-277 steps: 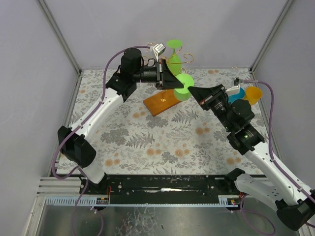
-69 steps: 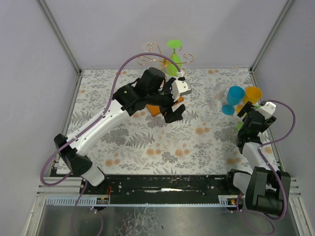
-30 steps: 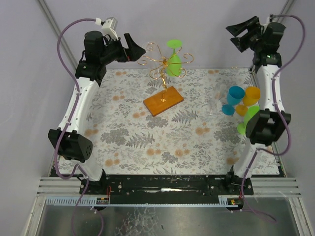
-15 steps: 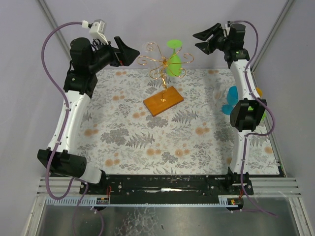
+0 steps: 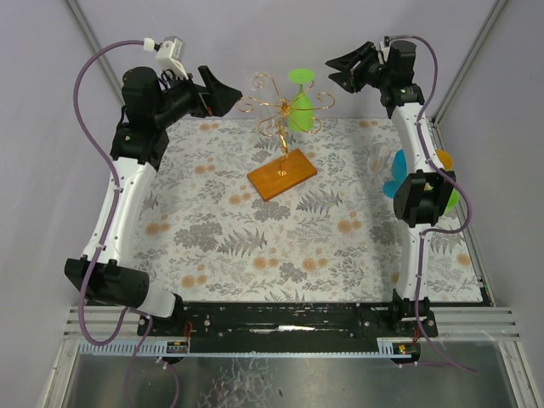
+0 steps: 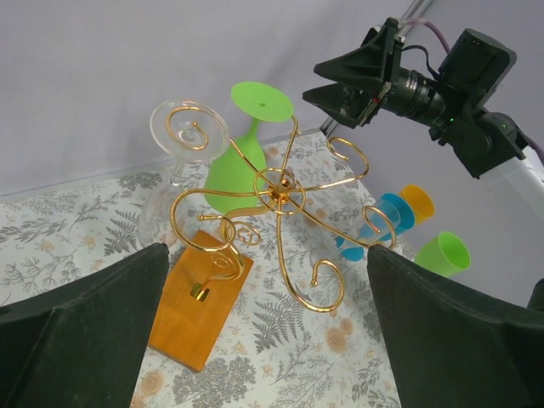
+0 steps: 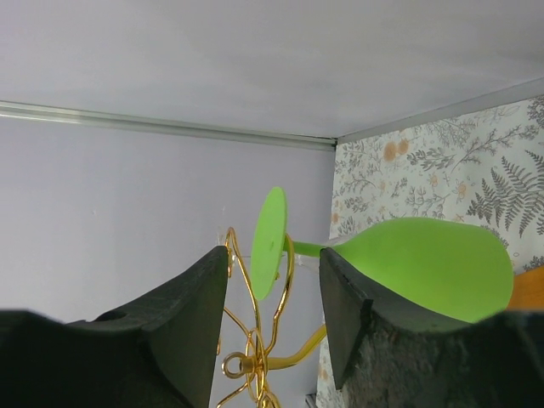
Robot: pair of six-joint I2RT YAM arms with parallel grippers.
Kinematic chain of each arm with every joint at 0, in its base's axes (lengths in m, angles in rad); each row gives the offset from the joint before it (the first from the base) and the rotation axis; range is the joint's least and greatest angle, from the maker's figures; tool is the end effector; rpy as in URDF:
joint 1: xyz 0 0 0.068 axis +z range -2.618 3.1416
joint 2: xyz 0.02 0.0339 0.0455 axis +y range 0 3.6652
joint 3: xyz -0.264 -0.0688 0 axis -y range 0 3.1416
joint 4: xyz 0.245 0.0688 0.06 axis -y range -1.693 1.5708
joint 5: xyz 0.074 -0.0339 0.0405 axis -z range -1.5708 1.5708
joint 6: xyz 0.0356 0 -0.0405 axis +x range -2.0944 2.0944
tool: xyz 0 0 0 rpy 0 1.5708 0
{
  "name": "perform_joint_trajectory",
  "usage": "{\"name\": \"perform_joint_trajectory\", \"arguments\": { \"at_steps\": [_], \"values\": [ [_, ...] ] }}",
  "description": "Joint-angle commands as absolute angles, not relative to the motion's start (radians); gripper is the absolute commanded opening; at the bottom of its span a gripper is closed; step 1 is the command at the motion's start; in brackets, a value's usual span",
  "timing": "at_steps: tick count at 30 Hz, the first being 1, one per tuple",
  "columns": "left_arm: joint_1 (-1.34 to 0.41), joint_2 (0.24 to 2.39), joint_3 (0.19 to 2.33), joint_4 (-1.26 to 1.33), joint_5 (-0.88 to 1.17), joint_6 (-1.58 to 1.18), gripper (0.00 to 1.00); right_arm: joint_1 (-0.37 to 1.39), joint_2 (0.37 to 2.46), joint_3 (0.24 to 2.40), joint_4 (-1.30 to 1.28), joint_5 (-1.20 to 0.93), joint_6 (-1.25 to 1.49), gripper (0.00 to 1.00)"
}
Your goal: Take the wine glass off the wine glass rack
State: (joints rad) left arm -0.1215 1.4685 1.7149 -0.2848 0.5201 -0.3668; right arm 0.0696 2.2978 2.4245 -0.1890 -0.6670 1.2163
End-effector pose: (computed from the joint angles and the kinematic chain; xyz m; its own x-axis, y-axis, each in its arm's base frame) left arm 0.3163 -0.0564 0.4900 -0.2501 -0.2830 -0.9259 0.5447 0.7496 -0.3762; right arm 0.5299 0.0590 0.3949 -0.6504 0.6933 -0.3103 -0.1745 0.2612 0.9494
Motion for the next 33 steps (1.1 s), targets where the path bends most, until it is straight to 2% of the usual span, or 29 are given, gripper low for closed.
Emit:
{"name": "perform_joint_trajectory", "arguments": {
  "at_steps": [1,19,33],
  "values": [
    [-0.114,1.442,1.705,-0.253,0.544,-0.369,1.00,0.103,2.320,2.479,-0.139,-0.696,1.232,0.53],
    [-0.114,1.417,1.659,-0.249,0.564,-0.369,1.00,0.143,2.345,2.508,-0.091,-0.687,1.268,0.49],
    [-0.114,1.408,1.643,-0.253,0.570,-0.359,1.00,0.152,2.344,2.492,-0.081,-0.705,1.278,0.35]
  ]
}}
